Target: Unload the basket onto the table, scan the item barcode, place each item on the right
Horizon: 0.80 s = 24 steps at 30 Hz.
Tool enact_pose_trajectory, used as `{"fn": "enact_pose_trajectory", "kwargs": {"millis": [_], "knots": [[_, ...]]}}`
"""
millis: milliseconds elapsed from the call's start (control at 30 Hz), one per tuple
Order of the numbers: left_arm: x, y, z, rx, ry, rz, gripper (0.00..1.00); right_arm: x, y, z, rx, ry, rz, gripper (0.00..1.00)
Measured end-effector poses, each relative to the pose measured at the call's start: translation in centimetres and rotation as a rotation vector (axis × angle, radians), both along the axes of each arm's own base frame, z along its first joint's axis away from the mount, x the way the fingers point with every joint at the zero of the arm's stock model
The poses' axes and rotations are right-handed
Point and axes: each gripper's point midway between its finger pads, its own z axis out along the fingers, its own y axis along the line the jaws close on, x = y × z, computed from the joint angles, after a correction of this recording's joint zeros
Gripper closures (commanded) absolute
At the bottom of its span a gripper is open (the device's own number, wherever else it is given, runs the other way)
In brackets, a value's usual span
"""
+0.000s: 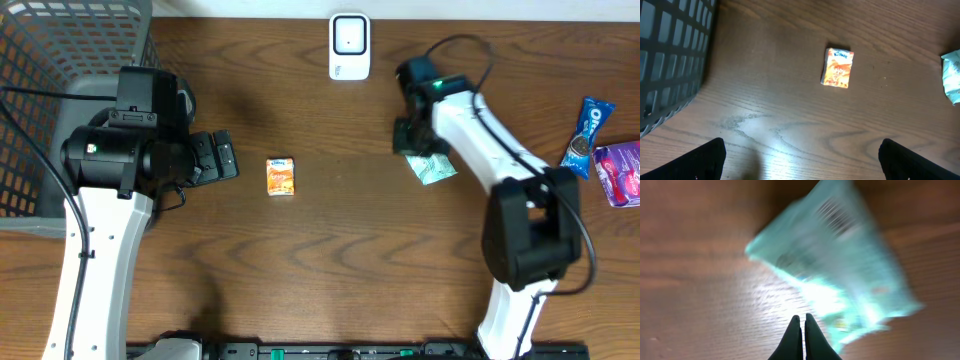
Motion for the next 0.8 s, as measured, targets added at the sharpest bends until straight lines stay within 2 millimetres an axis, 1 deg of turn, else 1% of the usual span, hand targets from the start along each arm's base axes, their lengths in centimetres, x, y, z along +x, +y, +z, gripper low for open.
{"fn": "enact_pose_trajectory", "kwargs": {"millis": [67,100,167,233,367,500,600,667,800], "knots": [[0.0,0.0,0.0,0.0,0.0,0.0,0.02,1.1,-1.7,2.2,-0.028,-0.068,-0.035,0.99],[0.0,0.0,0.0,0.0,0.0,0.0,0.02,1.4,-2.4,2.9,-0.039,-0.088,-0.05,0.99],[0.0,0.0,0.0,0.0,0.0,0.0,0.02,1.7,-3.7,3.8,-0.057,-0.111,-0.076,0.99],[0.0,0.0,0.0,0.0,0.0,0.0,0.02,2.0,-4.7,3.8,-0.074,-0.12,-0.097,0.99],[0.0,0.0,0.0,0.0,0.0,0.0,0.02,2.1,-5.0,2.4,-0.085,-0.114,-0.102,0.99],[0.0,0.0,0.0,0.0,0.0,0.0,0.02,1.4,-4.6,-0.4,-0.056,-0.087,-0.095,0.99],[0.0,0.0,0.0,0.0,0.0,0.0,0.02,0.3,-4.0,-2.4,-0.02,-0.054,-0.087,0.99],[0.0,0.0,0.0,0.0,0.0,0.0,0.02,-0.1,-3.9,-3.2,-0.012,-0.045,-0.085,0.99],[0.0,0.0,0.0,0.0,0.0,0.0,0.02,-0.2,-3.7,-3.7,-0.007,-0.056,-0.081,0.99]]}}
